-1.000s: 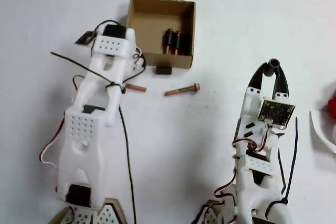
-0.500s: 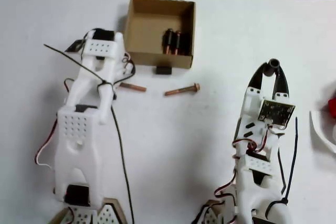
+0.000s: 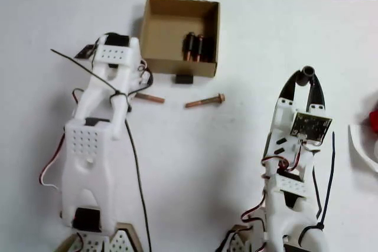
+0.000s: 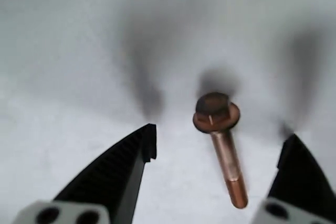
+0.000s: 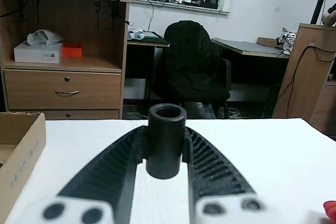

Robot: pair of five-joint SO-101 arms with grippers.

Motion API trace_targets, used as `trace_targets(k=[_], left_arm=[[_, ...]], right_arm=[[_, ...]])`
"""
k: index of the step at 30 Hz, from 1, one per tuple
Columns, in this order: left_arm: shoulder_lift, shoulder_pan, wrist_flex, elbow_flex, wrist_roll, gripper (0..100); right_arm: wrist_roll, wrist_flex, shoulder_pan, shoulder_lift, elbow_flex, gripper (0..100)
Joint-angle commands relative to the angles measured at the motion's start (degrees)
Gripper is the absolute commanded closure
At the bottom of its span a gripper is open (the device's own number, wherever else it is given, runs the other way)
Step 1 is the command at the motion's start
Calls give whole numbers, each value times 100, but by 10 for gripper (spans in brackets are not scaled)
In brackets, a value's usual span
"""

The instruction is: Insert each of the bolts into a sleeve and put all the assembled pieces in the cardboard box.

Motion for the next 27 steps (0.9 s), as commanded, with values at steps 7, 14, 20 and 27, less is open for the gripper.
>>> trace_targets(k=[7,14,20,27], left_arm=[[615,44,141,-453,-589,828],[712,79,475,-1033,-624,832],[730,70,440,-1007,-1055,980],[668,79,448,-1051,-2338,975]], right_arm=[[44,-163,31,-224,-62,978],[26,-163,31,-224,-79,978],[18,-163,31,-224,-79,978],[26,-163,31,-224,-79,978]])
